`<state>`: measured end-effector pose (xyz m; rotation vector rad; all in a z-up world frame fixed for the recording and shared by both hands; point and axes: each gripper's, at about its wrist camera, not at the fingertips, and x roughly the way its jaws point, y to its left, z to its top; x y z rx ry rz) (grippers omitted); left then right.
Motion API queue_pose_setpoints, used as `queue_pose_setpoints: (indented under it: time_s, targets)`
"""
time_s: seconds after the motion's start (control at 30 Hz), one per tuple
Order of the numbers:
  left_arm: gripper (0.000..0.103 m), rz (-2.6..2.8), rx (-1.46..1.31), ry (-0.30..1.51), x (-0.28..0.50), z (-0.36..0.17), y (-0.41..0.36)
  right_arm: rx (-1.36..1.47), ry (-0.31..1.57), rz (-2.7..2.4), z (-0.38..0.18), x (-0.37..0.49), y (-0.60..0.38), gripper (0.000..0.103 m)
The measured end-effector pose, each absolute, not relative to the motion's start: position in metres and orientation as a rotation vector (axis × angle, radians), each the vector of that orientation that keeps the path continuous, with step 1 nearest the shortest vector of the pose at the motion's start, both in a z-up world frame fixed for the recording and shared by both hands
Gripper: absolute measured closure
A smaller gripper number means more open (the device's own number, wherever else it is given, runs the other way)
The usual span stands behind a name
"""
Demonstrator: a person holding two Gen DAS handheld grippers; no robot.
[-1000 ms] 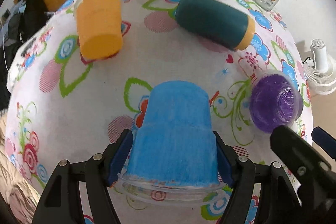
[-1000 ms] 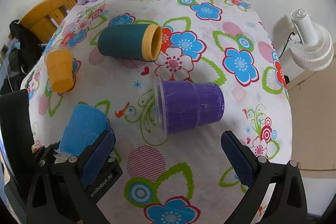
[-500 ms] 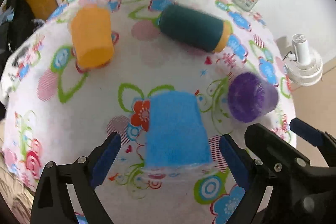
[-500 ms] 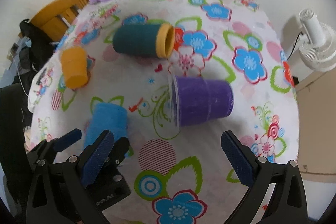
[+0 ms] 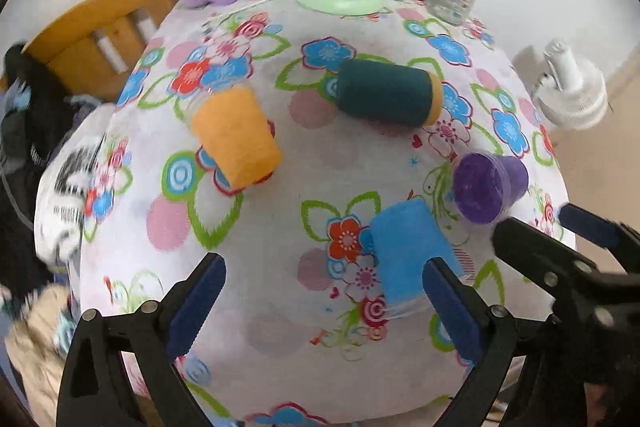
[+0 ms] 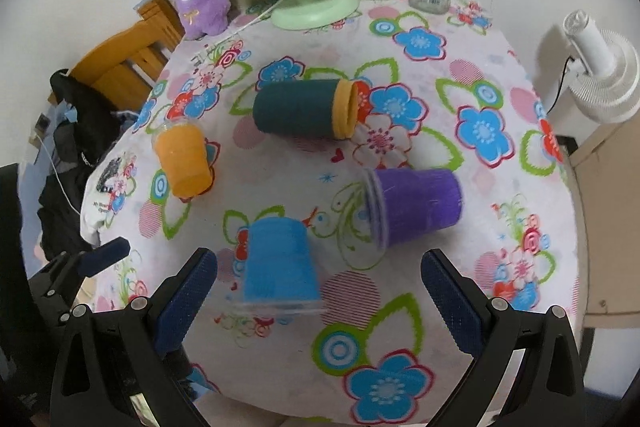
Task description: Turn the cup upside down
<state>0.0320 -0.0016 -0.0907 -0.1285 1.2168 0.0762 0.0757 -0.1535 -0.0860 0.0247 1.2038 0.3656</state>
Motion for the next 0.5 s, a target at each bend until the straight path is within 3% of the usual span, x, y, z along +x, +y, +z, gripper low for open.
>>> queue_pose_setpoints:
  time_s: [0.33, 0.5]
  targets:
    - [0.003, -0.061, -0.01, 1.306, 0.049, -0.126, 0.029, -0.004, 1.313, 0.298, -0.121, 0.091, -0.111, 0.003]
    - [0.003, -0.125, -0.024, 1.362, 0.054, -0.151, 0.042, -0.051, 1.389, 0.269, -0.147, 0.097, -0.094, 0.012]
